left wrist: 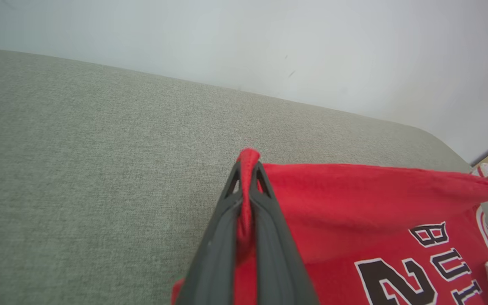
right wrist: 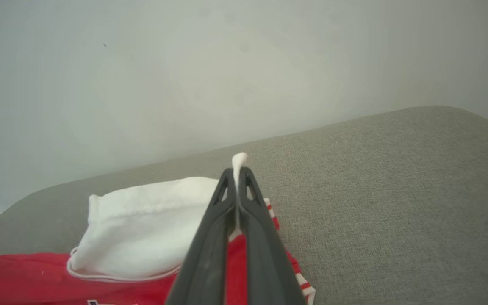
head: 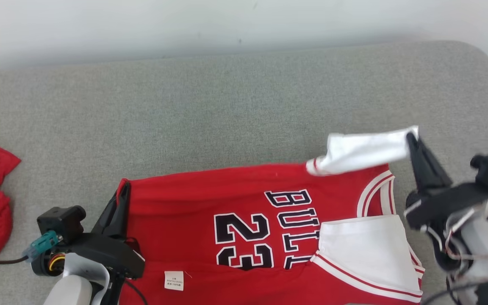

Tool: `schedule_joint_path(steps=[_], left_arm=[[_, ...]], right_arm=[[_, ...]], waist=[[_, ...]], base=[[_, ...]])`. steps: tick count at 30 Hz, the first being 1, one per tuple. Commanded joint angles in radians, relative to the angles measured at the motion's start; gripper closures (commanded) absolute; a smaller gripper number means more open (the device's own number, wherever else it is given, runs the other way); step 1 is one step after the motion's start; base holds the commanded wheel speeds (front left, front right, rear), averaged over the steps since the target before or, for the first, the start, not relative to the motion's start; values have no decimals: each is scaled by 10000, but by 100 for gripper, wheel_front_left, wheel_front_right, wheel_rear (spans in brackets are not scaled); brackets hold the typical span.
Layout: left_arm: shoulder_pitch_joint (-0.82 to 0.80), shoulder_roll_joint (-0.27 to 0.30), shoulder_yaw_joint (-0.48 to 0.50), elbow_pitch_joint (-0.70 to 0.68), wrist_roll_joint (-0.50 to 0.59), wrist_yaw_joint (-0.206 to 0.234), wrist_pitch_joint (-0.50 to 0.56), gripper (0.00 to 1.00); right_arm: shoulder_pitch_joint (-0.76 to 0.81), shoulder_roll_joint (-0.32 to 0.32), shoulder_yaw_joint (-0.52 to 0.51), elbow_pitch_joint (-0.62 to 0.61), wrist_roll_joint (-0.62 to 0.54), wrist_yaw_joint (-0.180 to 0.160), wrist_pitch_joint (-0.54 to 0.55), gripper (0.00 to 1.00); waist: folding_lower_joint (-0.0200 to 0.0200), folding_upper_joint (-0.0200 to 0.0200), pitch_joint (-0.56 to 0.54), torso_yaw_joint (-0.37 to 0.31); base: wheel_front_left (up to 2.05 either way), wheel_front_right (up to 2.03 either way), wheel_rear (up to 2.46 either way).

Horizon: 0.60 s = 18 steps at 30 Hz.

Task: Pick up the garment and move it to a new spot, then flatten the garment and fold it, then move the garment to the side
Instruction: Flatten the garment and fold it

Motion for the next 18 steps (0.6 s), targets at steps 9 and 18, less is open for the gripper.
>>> schedule_joint_path(steps=[9, 18], left_arm=[[507, -11, -166, 55, -35, 6, -327, 100], [899, -40, -351, 64, 102, 69, -671, 100]], right_arm=[[2445, 14, -721, -1792, 34, -9, 411, 100], [4092, 366, -1693, -2550, -551, -9, 1024, 100]], waist=[[2, 1, -296, 35], [2, 1, -537, 141]], base=[[0, 0, 0], [0, 0, 0]])
